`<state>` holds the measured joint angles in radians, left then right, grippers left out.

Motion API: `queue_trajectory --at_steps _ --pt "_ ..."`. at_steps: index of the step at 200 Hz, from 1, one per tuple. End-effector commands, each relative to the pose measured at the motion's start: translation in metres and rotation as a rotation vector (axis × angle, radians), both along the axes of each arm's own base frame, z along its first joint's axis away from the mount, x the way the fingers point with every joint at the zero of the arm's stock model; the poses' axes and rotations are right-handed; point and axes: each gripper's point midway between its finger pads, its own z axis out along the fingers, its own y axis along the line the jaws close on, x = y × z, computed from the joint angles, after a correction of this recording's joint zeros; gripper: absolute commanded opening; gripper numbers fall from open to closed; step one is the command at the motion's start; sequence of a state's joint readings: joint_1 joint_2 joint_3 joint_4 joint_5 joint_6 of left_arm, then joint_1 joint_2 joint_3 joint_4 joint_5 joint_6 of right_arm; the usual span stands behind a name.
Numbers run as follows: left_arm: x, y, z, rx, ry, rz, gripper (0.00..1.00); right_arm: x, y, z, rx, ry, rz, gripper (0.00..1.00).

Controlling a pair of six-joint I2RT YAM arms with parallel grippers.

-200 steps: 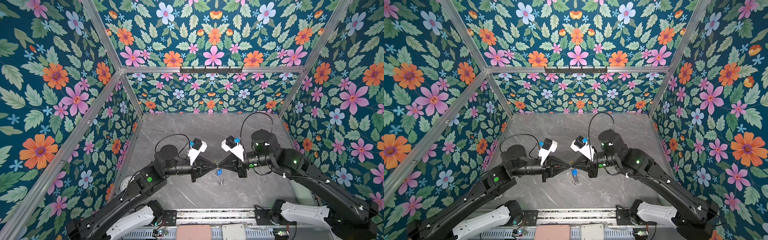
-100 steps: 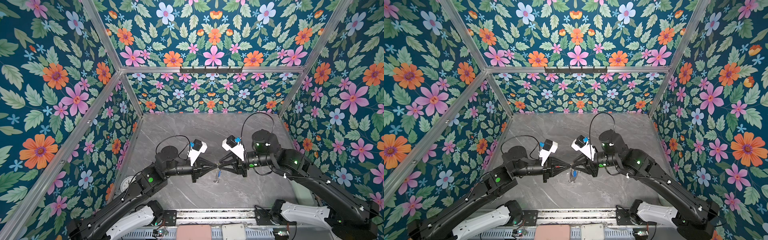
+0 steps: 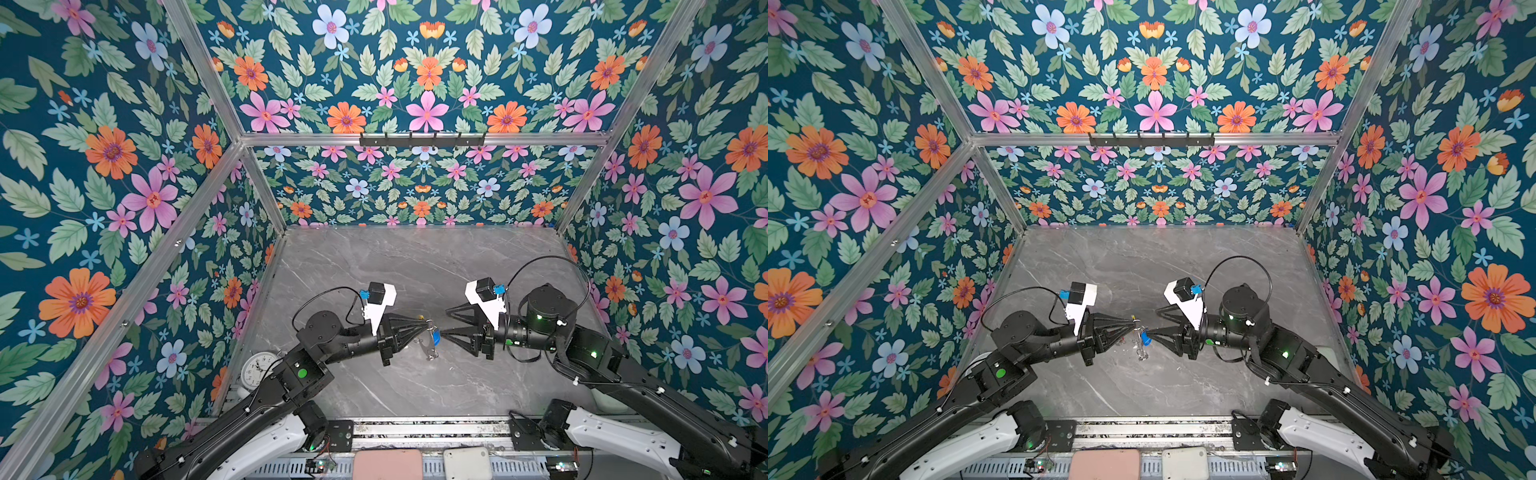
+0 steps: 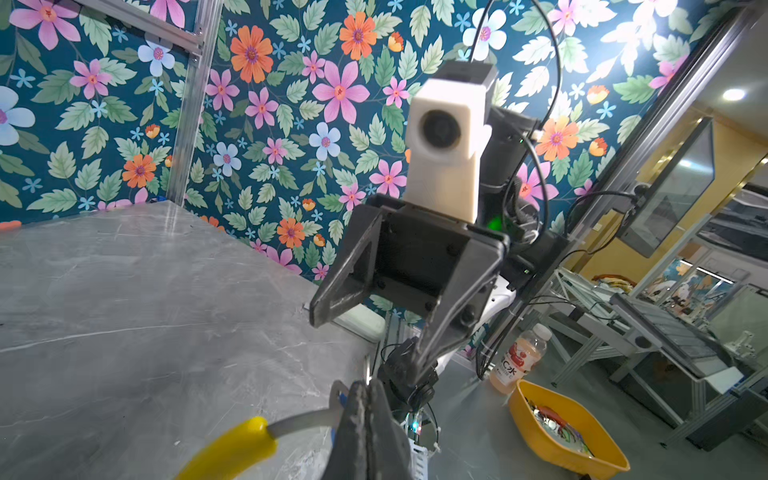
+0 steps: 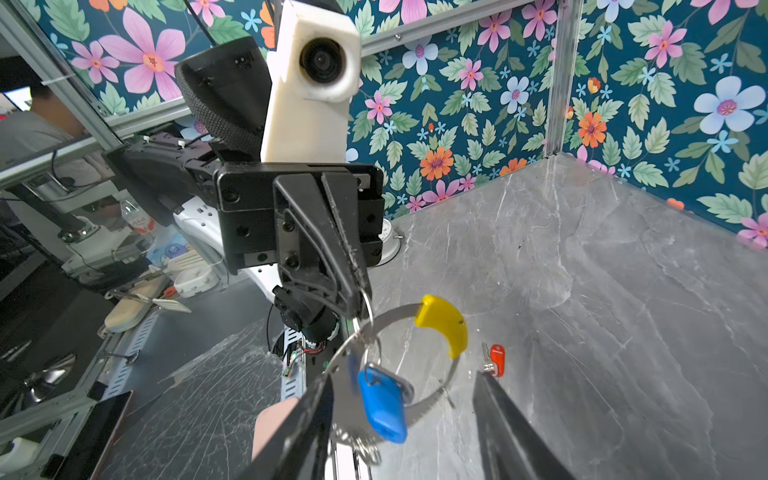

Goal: Remove the keys from the keyring

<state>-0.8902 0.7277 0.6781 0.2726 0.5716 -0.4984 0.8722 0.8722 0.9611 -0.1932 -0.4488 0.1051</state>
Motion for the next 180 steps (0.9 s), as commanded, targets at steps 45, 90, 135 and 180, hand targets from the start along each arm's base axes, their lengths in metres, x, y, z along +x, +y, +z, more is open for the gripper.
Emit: queue_trajectory --at_steps 45,90,135,180 --pt "-0.013 0.002 0.028 -0.129 -0.049 -0.074 0.0 -0.005 0.011 0.004 0.091 -0.001 0.06 0.56" --pt "-0.014 0.002 0.027 -0.138 -0.047 -0.082 0.0 -0.004 0.015 0.0 0.091 0.018 0.075 0.51" --pt "-0.011 0.003 0.026 -0.141 -0.043 -0.058 0.0 -0.008 0.017 0.001 0.094 0.028 0.103 0.27" --pt "-0.007 0.004 0.025 -0.144 -0.038 -0.035 0.0 -0.011 0.018 0.001 0.091 0.033 0.12 0.08"
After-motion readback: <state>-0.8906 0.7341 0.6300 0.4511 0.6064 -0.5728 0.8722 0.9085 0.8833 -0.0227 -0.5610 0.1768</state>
